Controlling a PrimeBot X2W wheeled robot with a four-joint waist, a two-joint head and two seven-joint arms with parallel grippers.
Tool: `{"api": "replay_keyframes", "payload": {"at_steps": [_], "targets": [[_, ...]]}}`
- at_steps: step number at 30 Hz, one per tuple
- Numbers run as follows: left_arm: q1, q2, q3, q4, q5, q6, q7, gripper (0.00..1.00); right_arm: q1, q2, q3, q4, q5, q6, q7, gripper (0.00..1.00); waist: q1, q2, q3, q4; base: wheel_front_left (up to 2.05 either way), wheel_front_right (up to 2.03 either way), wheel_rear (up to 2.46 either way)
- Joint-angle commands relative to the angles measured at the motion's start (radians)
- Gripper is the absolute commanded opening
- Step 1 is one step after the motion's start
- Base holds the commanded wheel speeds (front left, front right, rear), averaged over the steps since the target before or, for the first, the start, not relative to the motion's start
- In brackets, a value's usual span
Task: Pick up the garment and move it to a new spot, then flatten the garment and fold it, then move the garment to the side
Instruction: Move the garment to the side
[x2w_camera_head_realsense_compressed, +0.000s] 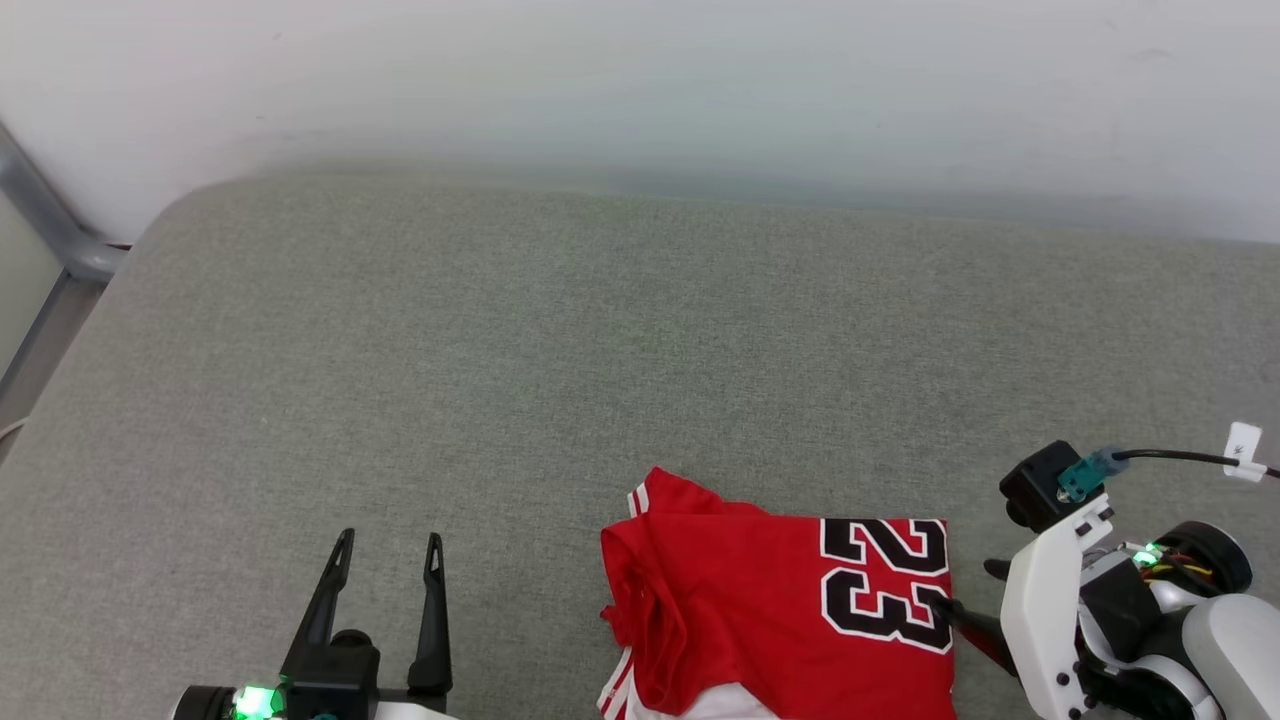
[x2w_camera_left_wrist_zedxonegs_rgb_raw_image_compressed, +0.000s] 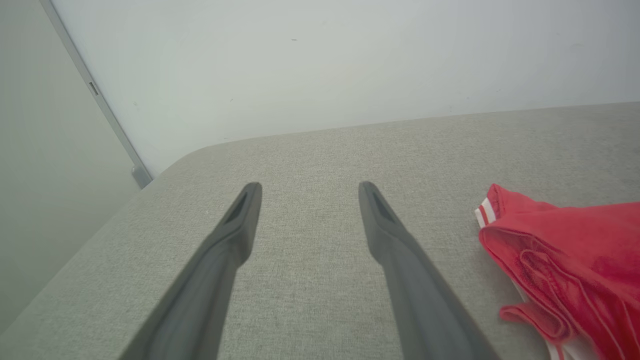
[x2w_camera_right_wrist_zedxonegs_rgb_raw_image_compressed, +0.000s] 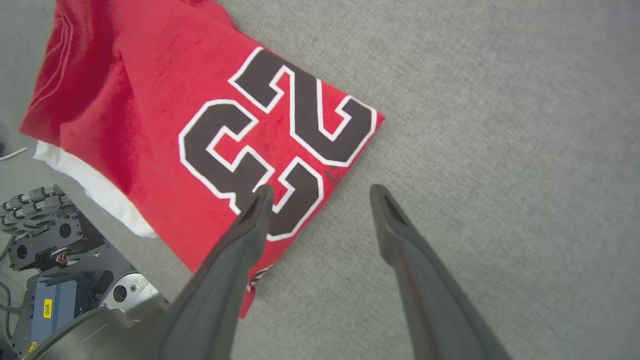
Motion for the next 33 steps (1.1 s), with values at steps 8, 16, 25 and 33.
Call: {"api": "replay_keyframes", "payload": {"at_steps": [8,16,25,33], "targets": [[-0.046,-0.015,-0.016,0.001,0.004,-0.004,-0.002,1.0,-0.043,0.019,0.047,0.084,0.015,-0.001,0.011,1.0,-0.0001,0.0,0.051,0.038,0.0,0.0,0.0],[-0.064,-0.021,-0.016,0.004,0.0,-0.002,-0.002,1.0,-0.008,0.031,0.131,0.196,0.027,-0.001,0.006,1.0,-0.0001,0.0,0.088,0.063,0.0,0.0,0.0],[-0.073,-0.021,-0.011,0.007,0.001,-0.003,-0.002,1.0,-0.028,0.023,0.211,0.221,0.045,0.001,-0.056,0.0,-0.0001,0.0,0.098,0.06,0.0,0.0,0.0],[-0.069,-0.018,-0.006,0.007,0.002,-0.001,-0.002,1.0,-0.095,-0.002,0.216,0.212,0.043,-0.002,-0.159,0.0,-0.0001,0.0,0.088,0.048,0.0,0.0,0.0]]}}
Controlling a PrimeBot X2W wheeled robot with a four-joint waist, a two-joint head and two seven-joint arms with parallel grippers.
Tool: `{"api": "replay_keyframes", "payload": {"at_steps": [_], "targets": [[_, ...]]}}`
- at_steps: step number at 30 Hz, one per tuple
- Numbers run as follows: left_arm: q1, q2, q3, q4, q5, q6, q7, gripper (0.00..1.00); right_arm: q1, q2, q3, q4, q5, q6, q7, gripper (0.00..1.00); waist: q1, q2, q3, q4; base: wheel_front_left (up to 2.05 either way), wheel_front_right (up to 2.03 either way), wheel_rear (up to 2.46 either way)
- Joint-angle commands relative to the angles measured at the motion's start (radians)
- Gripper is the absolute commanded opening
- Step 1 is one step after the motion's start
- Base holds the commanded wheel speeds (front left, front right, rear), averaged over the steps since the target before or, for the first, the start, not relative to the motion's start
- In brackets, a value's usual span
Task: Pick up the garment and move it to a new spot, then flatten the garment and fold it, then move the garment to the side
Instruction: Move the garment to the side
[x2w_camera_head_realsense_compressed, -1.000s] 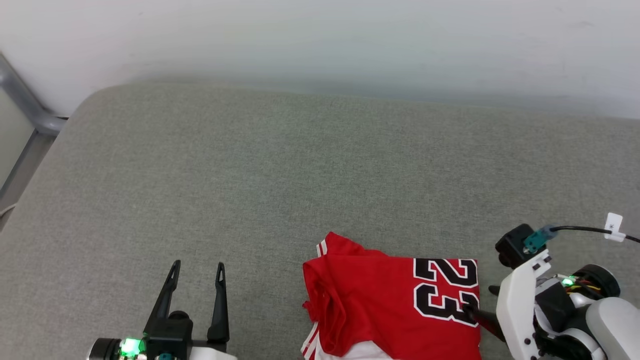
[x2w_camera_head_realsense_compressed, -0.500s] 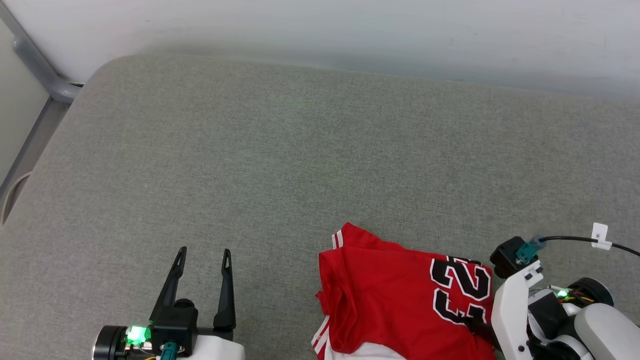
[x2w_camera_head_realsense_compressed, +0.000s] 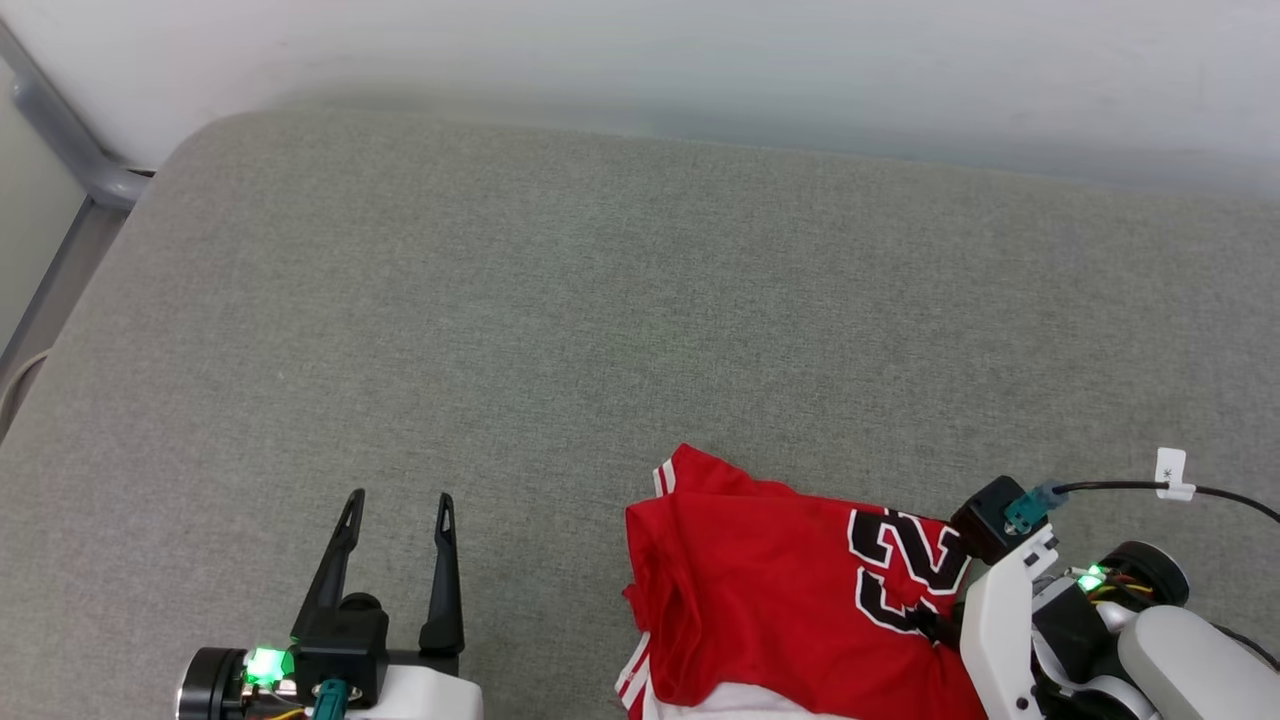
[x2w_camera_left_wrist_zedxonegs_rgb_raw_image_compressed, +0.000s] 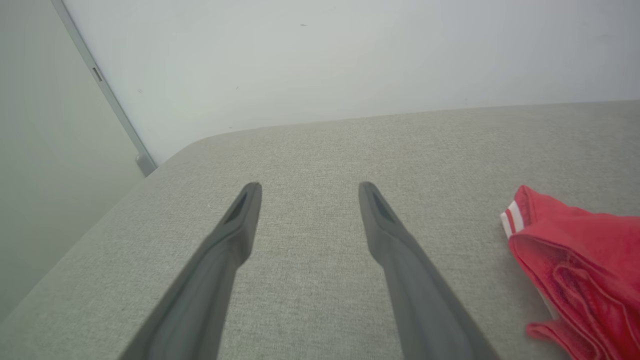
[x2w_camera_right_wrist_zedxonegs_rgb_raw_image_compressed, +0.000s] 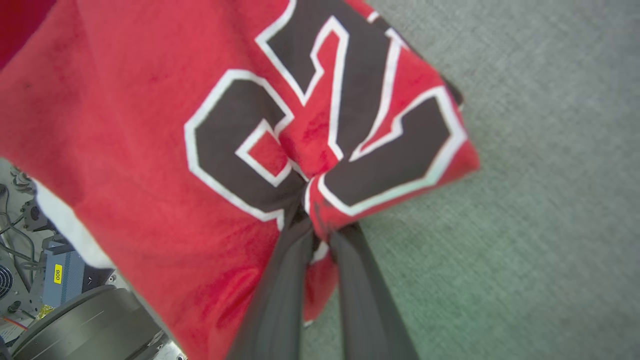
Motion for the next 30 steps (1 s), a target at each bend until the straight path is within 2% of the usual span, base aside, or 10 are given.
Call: {"api": "replay_keyframes", "payload": {"at_steps": [1,9,14,24,30], "targets": [[-0.002,0.004,0.001,-0.002,0.0,0.003,-0.002,1.0,-0.015,0.001,0.004,0.009,0.002,-0.002,-0.007,0.0,0.0,-0.0001,-0.003,-0.004,0.0,0.0,0.0],[0.014,0.006,0.008,-0.01,-0.003,0.003,-0.002,1.0,-0.074,-0.044,0.027,-0.014,-0.047,-0.002,-0.085,0.0,0.0,-0.0001,-0.007,-0.066,0.0,0.0,0.0],[0.012,0.015,0.024,-0.018,-0.007,0.002,-0.002,1.0,-0.113,-0.066,0.03,-0.015,-0.065,-0.002,-0.117,0.0,0.0,-0.0001,0.013,-0.137,0.0,0.0,0.0],[-0.007,0.03,0.031,-0.032,0.01,0.003,-0.002,1.0,-0.166,-0.113,-0.023,0.027,-0.099,-0.002,-0.181,0.0,0.0,-0.0001,0.055,-0.277,0.0,0.0,0.0],[-0.021,0.046,0.034,-0.044,0.016,0.006,-0.002,1.0,-0.178,-0.125,-0.077,0.058,-0.109,-0.002,-0.216,0.0,0.0,-0.0001,0.087,-0.328,0.0,0.0,0.0]]}}
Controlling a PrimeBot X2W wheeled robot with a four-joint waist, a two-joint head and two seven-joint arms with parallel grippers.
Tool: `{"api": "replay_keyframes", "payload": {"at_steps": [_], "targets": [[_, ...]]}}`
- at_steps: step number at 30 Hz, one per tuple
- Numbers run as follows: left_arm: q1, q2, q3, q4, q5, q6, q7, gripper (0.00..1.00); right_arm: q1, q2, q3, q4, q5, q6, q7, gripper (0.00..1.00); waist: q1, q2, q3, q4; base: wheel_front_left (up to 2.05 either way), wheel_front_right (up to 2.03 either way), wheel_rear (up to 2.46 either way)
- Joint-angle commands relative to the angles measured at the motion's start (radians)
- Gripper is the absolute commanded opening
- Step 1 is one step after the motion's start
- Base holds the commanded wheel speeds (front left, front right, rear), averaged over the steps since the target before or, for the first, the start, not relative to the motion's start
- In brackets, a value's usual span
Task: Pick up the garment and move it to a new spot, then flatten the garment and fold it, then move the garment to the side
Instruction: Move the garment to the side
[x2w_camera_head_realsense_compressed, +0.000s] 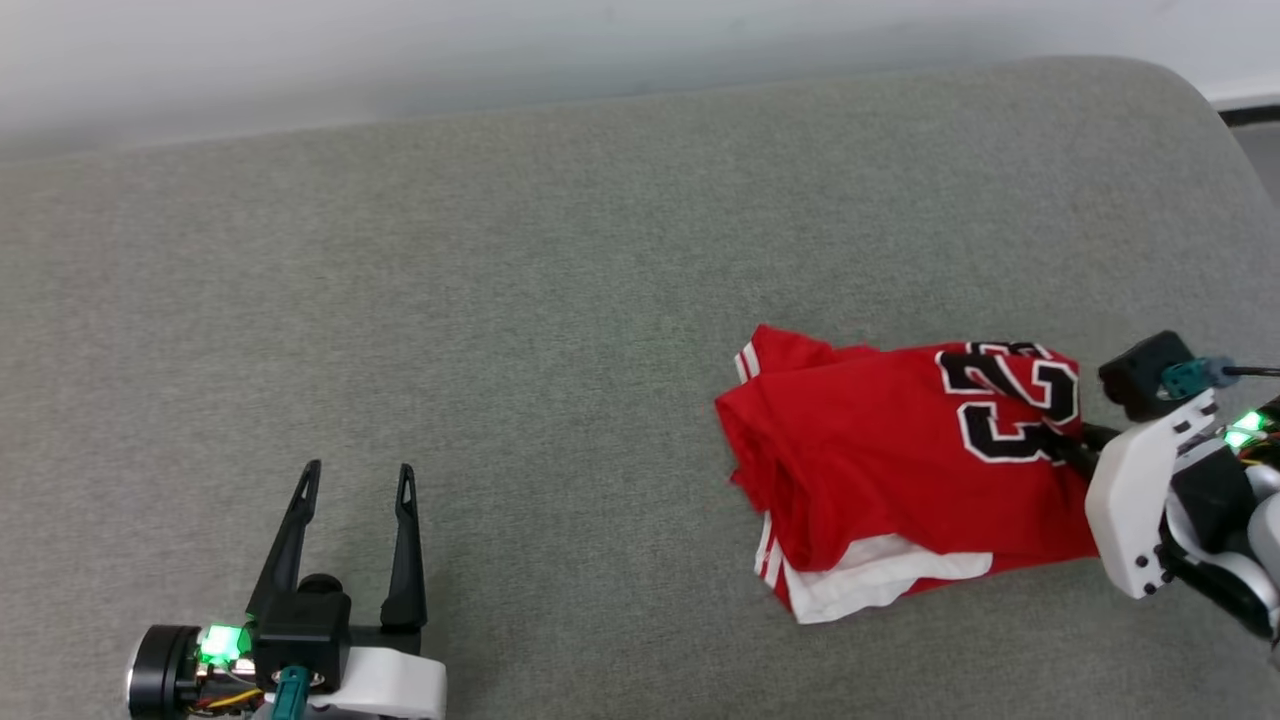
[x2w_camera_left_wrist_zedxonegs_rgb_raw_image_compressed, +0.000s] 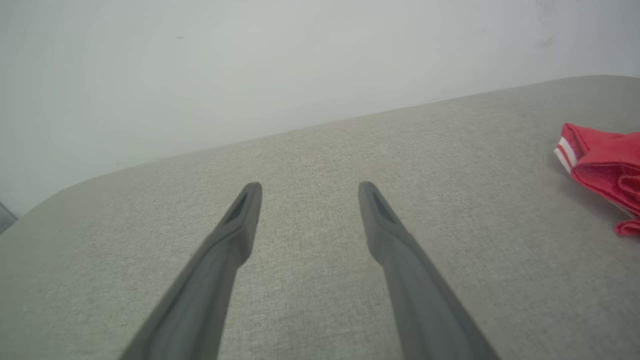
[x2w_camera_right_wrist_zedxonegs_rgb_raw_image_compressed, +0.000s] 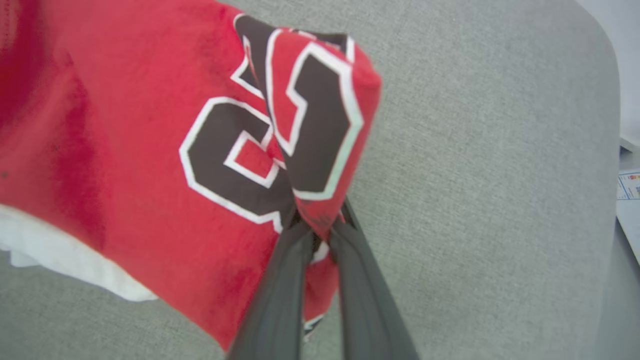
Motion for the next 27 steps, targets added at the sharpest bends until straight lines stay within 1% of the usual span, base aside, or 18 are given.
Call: {"api": "replay_keyframes", "payload": {"at_steps": [1,6,9,19,27], "targets": [[-0.013,0.011,0.0,-0.006,0.006,-0.002,-0.002,1.0,-0.023,-0.008,-0.021,0.009,-0.004,-0.002,-0.016,0.0,-0.0001,0.0,0.028,-0.026,0.0,0.0,0.0],[-0.041,0.031,0.002,-0.024,0.011,-0.003,-0.002,1.0,-0.053,-0.009,-0.089,0.04,-0.001,-0.002,-0.044,0.0,-0.0001,0.0,0.078,-0.041,0.0,0.0,0.0],[-0.066,0.043,0.002,-0.038,0.014,-0.006,-0.002,1.0,-0.079,-0.009,-0.146,0.071,-0.011,-0.002,-0.058,0.0,-0.0001,0.0,0.121,-0.038,0.0,0.0,0.0],[-0.158,0.087,0.015,-0.099,0.02,0.001,-0.002,1.0,-0.201,-0.083,-0.325,0.183,-0.088,-0.002,-0.058,0.0,-0.0001,0.0,0.283,-0.024,0.0,0.0,0.0],[-0.218,0.109,0.001,-0.141,0.033,0.014,-0.002,1.0,-0.264,-0.131,-0.486,0.255,-0.169,-0.002,-0.027,0.0,-0.0001,0.0,0.378,-0.01,0.0,0.0,0.0]]}}
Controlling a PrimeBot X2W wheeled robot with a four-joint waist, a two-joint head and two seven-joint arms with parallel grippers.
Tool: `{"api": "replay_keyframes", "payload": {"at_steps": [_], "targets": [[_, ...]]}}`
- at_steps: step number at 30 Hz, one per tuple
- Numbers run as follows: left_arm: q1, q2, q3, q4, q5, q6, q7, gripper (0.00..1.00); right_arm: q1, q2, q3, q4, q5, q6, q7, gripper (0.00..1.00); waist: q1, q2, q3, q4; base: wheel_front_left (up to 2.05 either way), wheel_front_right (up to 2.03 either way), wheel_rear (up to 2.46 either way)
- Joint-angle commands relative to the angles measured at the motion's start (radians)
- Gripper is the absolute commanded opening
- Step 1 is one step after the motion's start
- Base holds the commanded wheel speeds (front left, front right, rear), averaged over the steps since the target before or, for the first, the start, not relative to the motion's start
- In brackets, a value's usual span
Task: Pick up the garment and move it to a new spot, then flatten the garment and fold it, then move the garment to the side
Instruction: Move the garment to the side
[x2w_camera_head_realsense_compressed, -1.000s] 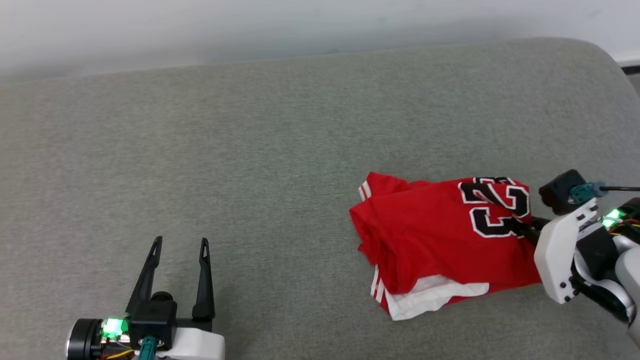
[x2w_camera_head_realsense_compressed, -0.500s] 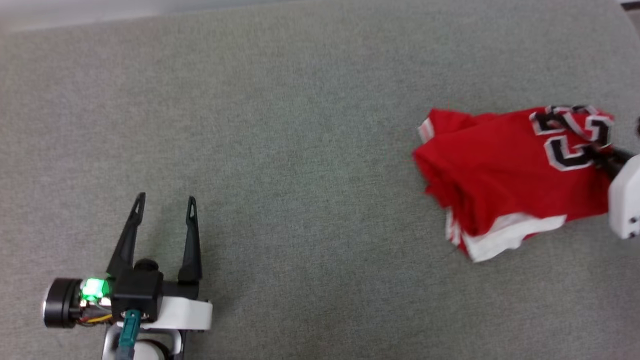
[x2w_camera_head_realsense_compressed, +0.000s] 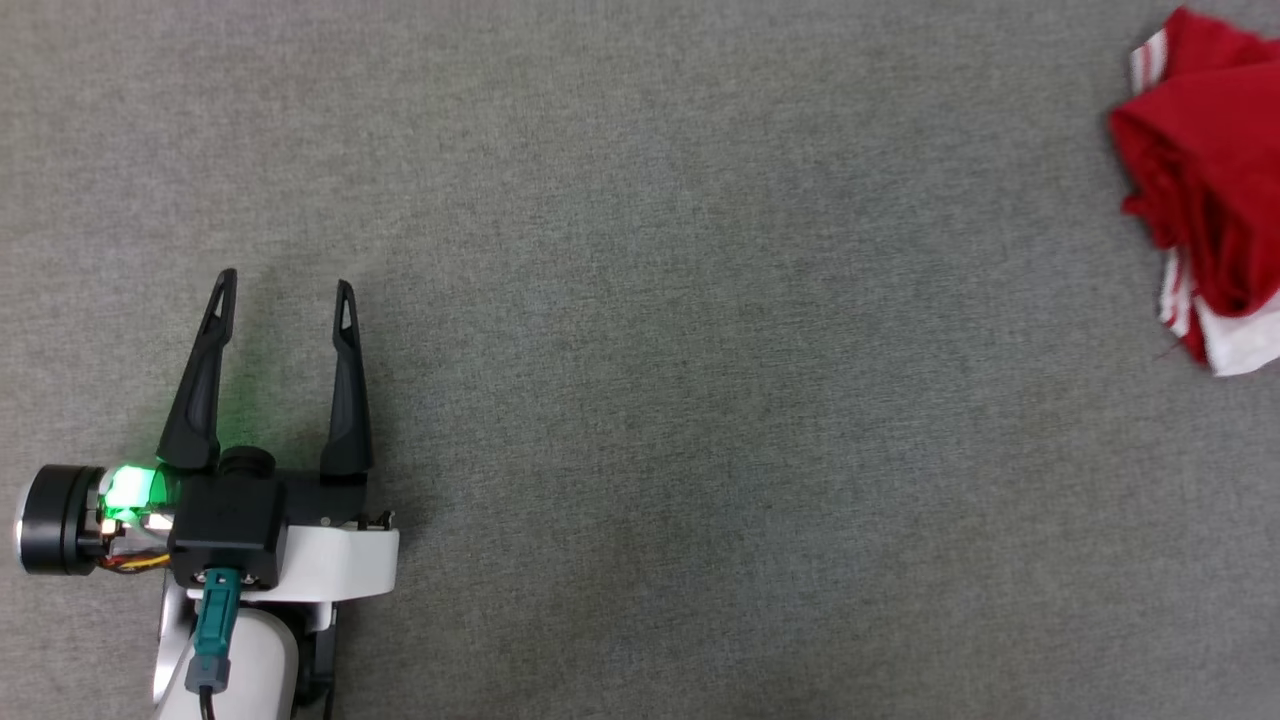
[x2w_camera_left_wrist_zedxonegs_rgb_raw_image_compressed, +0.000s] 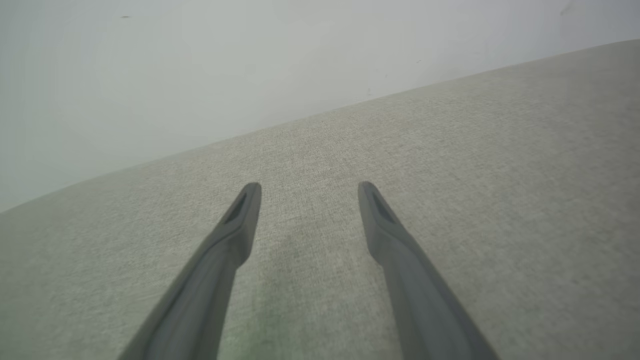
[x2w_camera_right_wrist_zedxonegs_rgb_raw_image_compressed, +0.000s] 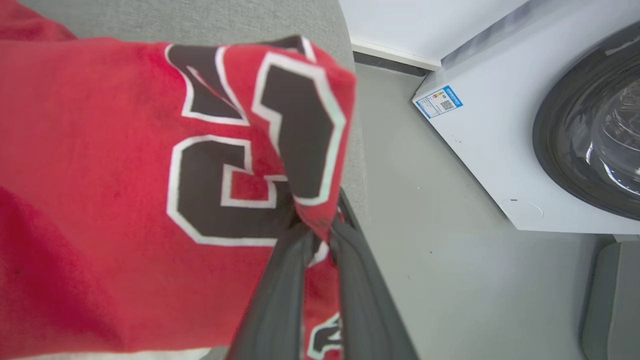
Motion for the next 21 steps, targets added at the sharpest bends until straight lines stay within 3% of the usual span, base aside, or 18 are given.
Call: {"api": "replay_keyframes", "payload": {"at_steps": [1,8,13,14,15,21], "targets": [[-0.019,0.004,-0.006,-0.009,0.007,0.006,-0.002,1.0,-0.026,-0.018,-0.047,0.023,-0.016,-0.002,0.005,0.0,-0.0001,-0.0001,0.037,0.011,0.0,0.0,0.0],[-0.033,0.009,-0.02,-0.019,0.005,0.02,-0.002,1.0,-0.046,-0.044,-0.157,0.081,-0.058,-0.002,0.012,0.0,-0.0001,-0.0001,0.056,0.021,0.0,0.0,0.0],[-0.04,0.011,-0.027,-0.024,-0.002,0.035,-0.002,1.0,-0.049,-0.021,-0.214,0.102,-0.085,-0.002,0.014,0.0,-0.0001,-0.0001,0.063,0.03,0.0,0.0,0.0],[-0.042,0.012,-0.026,-0.024,-0.003,0.037,-0.002,1.0,-0.049,-0.012,-0.222,0.103,-0.093,-0.002,0.01,0.46,-0.0001,-0.0001,0.063,0.031,0.0,0.0,0.0],[-0.043,0.013,-0.027,-0.023,-0.005,0.037,-0.002,1.0,-0.048,-0.002,-0.227,0.104,-0.097,-0.002,0.008,1.0,-0.0001,-0.0001,0.061,0.033,0.0,0.0,0.0],[-0.036,0.003,-0.044,-0.015,-0.012,0.051,-0.002,1.0,-0.029,0.03,-0.262,0.105,-0.147,-0.002,-0.076,1.0,-0.0001,-0.0001,0.02,0.047,0.0,0.0,0.0]]}}
